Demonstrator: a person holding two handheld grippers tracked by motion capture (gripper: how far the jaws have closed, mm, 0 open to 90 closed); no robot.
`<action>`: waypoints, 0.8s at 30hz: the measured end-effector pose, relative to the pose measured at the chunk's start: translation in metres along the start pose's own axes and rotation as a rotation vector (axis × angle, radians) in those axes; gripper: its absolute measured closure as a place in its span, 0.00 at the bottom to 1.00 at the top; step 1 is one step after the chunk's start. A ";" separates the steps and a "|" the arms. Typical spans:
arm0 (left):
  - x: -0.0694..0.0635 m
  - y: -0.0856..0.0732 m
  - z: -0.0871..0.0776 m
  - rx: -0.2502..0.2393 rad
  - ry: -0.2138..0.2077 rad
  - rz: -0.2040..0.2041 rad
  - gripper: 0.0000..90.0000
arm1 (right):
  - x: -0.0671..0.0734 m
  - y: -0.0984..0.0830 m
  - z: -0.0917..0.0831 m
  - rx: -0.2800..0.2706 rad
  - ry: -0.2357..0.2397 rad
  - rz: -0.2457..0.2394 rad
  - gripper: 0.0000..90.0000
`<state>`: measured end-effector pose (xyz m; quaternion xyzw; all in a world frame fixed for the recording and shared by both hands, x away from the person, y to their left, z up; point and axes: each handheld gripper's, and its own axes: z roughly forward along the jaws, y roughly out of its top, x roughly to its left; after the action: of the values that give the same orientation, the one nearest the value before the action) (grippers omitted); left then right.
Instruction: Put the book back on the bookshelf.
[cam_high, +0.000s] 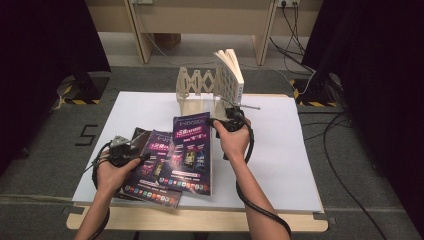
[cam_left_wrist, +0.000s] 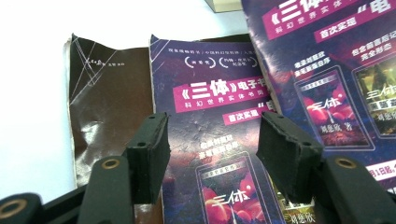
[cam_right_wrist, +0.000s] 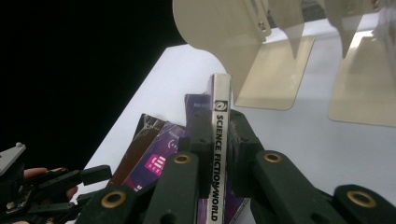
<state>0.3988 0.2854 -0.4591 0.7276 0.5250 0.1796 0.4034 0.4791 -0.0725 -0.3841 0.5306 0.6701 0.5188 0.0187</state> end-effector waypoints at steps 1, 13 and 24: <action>0.000 0.000 0.000 -0.002 0.003 -0.002 0.47 | 0.000 0.000 0.000 0.000 0.000 0.000 0.93; 0.001 -0.001 0.001 -0.009 0.006 -0.010 0.47 | 0.000 0.003 -0.021 -0.069 -0.014 -0.043 0.93; 0.003 0.000 0.000 -0.020 0.011 -0.017 0.47 | 0.007 0.014 -0.040 -0.150 -0.033 -0.078 0.93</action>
<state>0.3999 0.2880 -0.4595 0.7181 0.5313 0.1853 0.4094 0.4625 -0.0957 -0.3518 0.5096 0.6492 0.5576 0.0894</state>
